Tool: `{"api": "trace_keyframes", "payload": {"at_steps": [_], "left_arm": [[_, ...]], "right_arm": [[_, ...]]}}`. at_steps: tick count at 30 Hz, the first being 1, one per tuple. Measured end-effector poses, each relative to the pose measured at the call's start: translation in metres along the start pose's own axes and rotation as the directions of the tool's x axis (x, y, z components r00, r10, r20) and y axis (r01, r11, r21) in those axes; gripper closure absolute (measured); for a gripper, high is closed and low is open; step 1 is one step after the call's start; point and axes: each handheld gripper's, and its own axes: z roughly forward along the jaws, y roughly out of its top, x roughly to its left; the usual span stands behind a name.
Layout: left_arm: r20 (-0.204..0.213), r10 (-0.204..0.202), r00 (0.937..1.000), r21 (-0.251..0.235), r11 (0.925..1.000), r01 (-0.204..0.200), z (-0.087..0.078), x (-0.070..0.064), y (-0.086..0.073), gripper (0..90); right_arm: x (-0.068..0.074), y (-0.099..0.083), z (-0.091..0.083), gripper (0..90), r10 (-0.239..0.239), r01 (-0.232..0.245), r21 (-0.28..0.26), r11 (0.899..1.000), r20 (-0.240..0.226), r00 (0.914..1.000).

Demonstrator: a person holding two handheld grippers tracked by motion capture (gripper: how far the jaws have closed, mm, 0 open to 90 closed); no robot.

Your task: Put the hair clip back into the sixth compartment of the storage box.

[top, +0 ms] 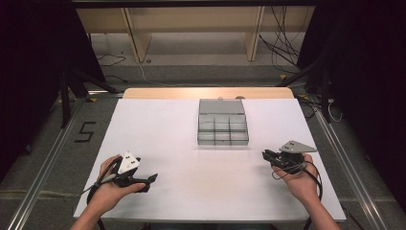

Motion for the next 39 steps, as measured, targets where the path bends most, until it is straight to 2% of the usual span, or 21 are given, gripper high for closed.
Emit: {"api": "trace_keyframes", "payload": {"at_steps": [39], "left_arm": [[-0.004, -0.012, 0.9999, -0.020, 0.9997, 0.012, 0.000, 0.002, 0.002, 16.5]], "right_arm": [[0.004, 0.022, 0.016, 81.1, -0.006, 0.006, -0.017, 1.000, 0.008, 0.9999]]}}
